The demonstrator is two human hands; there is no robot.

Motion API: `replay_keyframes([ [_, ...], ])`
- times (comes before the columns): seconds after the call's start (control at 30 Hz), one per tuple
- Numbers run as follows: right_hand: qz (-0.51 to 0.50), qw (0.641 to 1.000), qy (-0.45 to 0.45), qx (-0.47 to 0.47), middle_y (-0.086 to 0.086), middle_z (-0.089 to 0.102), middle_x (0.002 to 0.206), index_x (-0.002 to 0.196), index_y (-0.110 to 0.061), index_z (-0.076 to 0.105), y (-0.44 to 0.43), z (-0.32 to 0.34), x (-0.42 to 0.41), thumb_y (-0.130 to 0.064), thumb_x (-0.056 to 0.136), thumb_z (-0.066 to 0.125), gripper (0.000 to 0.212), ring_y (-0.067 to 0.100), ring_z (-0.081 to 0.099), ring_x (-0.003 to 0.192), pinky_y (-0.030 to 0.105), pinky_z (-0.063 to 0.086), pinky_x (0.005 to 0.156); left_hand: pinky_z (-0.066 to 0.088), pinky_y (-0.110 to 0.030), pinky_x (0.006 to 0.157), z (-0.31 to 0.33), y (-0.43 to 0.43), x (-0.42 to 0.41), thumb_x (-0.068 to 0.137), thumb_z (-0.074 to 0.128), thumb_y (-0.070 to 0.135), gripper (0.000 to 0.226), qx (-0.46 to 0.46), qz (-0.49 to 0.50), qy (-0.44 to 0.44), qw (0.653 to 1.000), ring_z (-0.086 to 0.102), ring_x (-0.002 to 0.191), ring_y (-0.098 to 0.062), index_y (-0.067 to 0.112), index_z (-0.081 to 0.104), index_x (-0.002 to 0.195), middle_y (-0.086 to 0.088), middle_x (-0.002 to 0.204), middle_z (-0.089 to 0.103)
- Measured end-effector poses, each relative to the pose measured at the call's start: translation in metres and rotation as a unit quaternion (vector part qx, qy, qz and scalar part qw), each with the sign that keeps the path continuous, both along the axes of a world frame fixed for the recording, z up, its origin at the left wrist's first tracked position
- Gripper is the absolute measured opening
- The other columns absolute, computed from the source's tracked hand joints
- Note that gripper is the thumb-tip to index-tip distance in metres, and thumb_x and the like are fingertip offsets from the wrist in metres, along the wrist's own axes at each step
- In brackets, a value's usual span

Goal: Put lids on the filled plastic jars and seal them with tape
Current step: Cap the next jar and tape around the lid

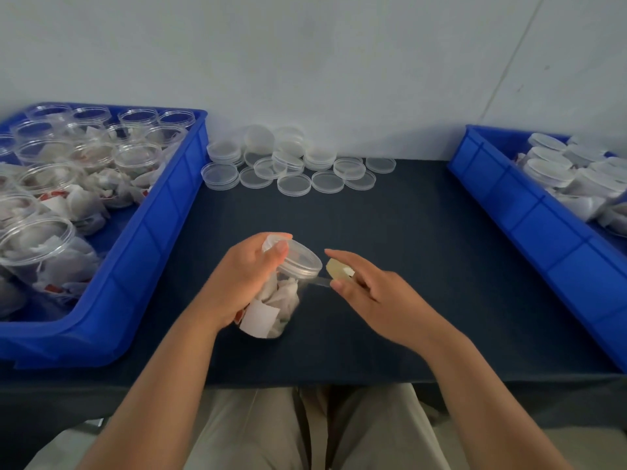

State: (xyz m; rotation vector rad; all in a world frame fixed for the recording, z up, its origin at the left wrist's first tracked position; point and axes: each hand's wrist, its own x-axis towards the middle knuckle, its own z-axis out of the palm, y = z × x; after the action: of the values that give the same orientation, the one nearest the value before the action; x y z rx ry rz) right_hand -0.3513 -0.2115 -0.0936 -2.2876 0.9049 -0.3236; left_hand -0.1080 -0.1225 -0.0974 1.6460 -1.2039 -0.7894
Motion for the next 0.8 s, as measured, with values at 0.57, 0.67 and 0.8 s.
replay_keyframes([
  [0.57, -0.059, 0.987, -0.036, -0.145, -0.015, 0.068, 0.100, 0.126, -0.037, 0.065, 0.044, 0.005, 0.029, -0.049, 0.111, 0.038, 0.033, 0.004, 0.064, 0.085, 0.023, 0.053, 0.070, 0.047, -0.021, 0.068, -0.009, 0.027, -0.060, 0.077, 0.009, 0.103, 0.085, 0.035, 0.090, -0.142, 0.985, 0.062, 0.088, 0.015, 0.047, 0.060, 0.115, 0.031, 0.093, 0.065],
  [0.67, -0.054, 0.991, -0.051, -0.114, -0.014, 0.066, 0.103, 0.125, -0.038, 0.064, 0.045, 0.006, 0.030, -0.043, 0.109, 0.045, 0.025, 0.006, 0.064, 0.088, 0.026, 0.056, 0.072, 0.046, -0.012, 0.073, -0.011, 0.034, -0.061, 0.057, 0.036, 0.111, 0.101, 0.030, 0.086, -0.092, 0.992, 0.057, 0.100, 0.021, 0.050, 0.049, 0.136, 0.033, 0.108, 0.061],
  [0.8, -0.044, 0.993, -0.104, -0.022, -0.028, 0.065, 0.114, 0.129, -0.047, 0.060, 0.037, 0.014, 0.023, -0.056, 0.102, 0.051, 0.030, -0.006, 0.061, 0.106, 0.011, 0.051, 0.082, 0.050, -0.010, 0.079, -0.003, 0.035, -0.051, 0.056, 0.063, 0.100, 0.099, -0.034, 0.071, -0.076, 0.994, 0.058, 0.111, 0.013, 0.052, 0.049, 0.141, 0.030, 0.124, 0.059],
])
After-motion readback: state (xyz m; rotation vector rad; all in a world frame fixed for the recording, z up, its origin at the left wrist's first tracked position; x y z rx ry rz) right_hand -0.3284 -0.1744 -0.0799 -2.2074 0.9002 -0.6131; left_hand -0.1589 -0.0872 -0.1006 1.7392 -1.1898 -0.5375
